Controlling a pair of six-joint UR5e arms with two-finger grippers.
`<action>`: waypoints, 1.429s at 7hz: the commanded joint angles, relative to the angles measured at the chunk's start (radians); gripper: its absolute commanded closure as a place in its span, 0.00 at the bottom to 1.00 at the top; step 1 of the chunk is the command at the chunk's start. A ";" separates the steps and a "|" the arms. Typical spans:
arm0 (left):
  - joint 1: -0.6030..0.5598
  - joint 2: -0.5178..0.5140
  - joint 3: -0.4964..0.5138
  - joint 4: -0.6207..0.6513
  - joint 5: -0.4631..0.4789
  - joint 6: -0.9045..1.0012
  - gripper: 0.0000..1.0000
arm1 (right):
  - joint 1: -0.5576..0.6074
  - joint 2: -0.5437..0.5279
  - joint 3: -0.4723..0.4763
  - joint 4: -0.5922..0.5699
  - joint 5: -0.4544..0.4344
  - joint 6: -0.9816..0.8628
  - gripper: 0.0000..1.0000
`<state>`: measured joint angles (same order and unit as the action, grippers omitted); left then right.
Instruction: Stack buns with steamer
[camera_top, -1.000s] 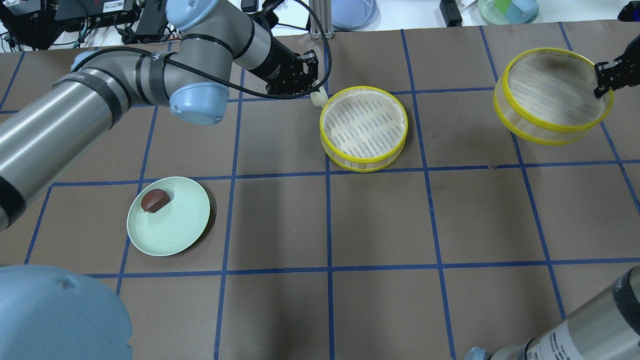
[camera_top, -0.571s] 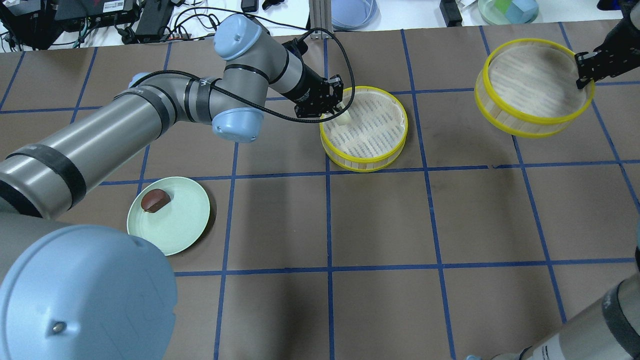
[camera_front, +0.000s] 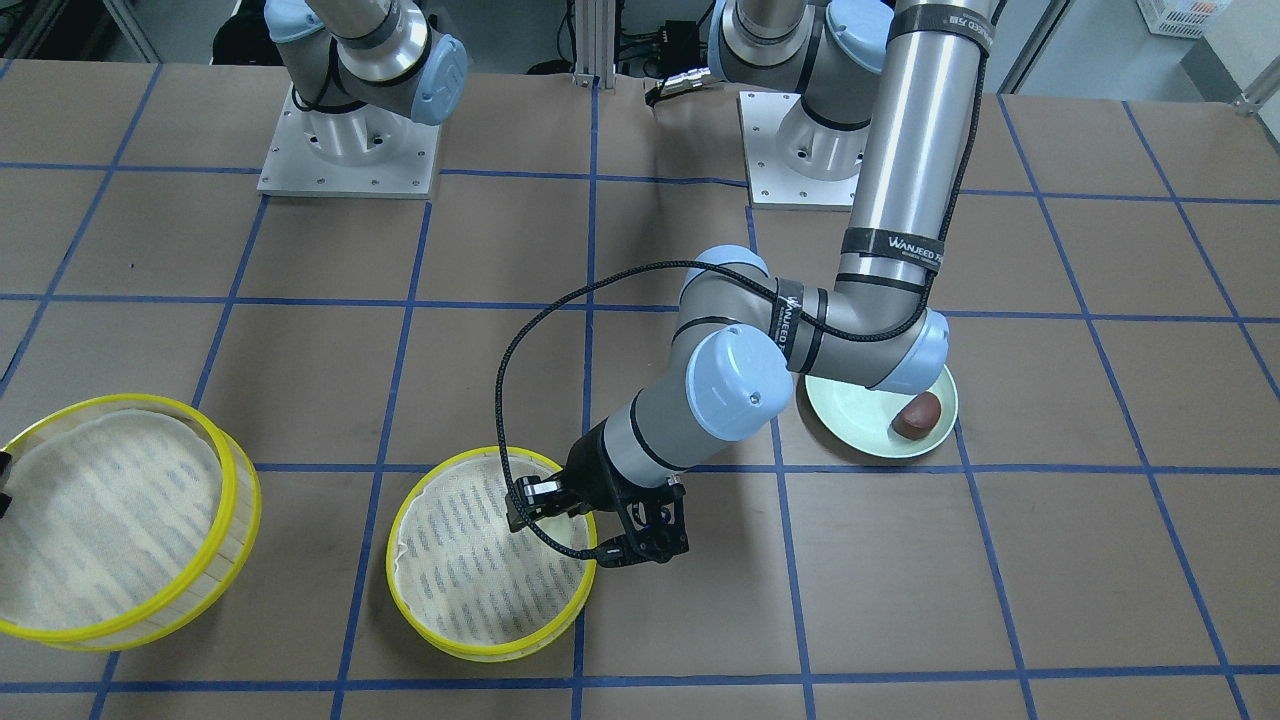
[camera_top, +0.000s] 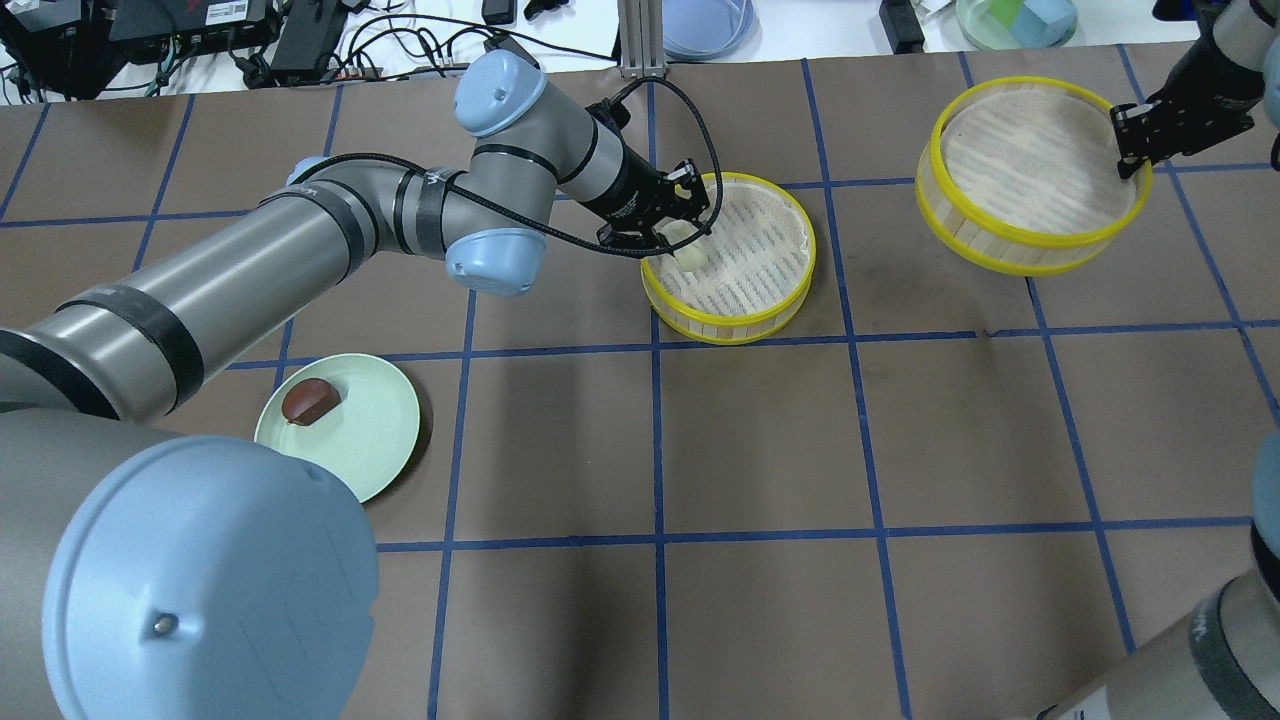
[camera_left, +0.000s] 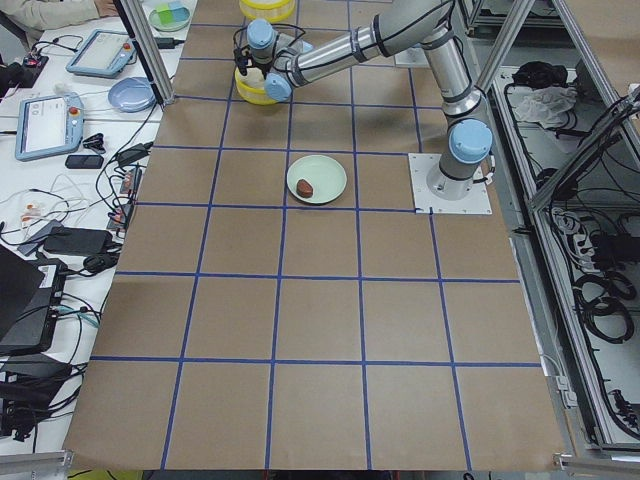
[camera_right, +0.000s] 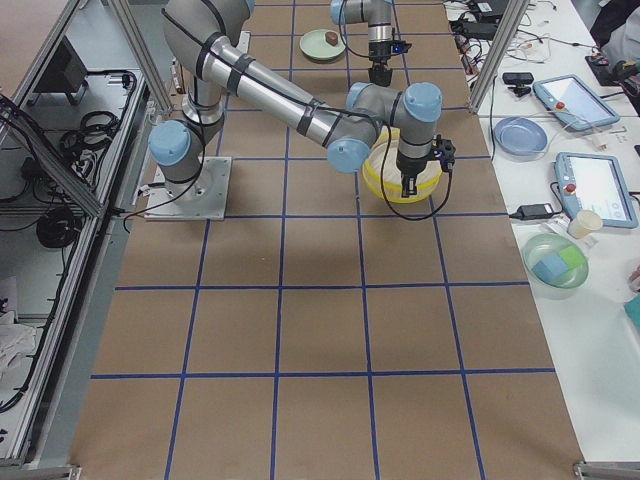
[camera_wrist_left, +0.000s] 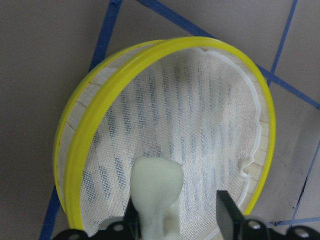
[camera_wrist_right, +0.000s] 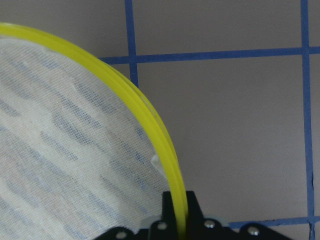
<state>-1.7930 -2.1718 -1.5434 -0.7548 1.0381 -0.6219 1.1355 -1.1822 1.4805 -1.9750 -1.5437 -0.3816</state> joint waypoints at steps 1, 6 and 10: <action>0.000 0.013 0.003 0.000 -0.001 -0.006 0.00 | 0.022 -0.026 0.003 0.005 -0.001 0.044 1.00; 0.076 0.096 0.029 -0.088 0.127 0.115 0.01 | 0.168 -0.069 0.055 -0.004 -0.001 0.230 1.00; 0.326 0.252 0.009 -0.508 0.422 0.557 0.01 | 0.435 -0.074 0.060 -0.004 -0.046 0.626 1.00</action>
<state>-1.5394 -1.9612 -1.5278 -1.1322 1.4017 -0.1564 1.4943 -1.2612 1.5385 -1.9787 -1.5775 0.1283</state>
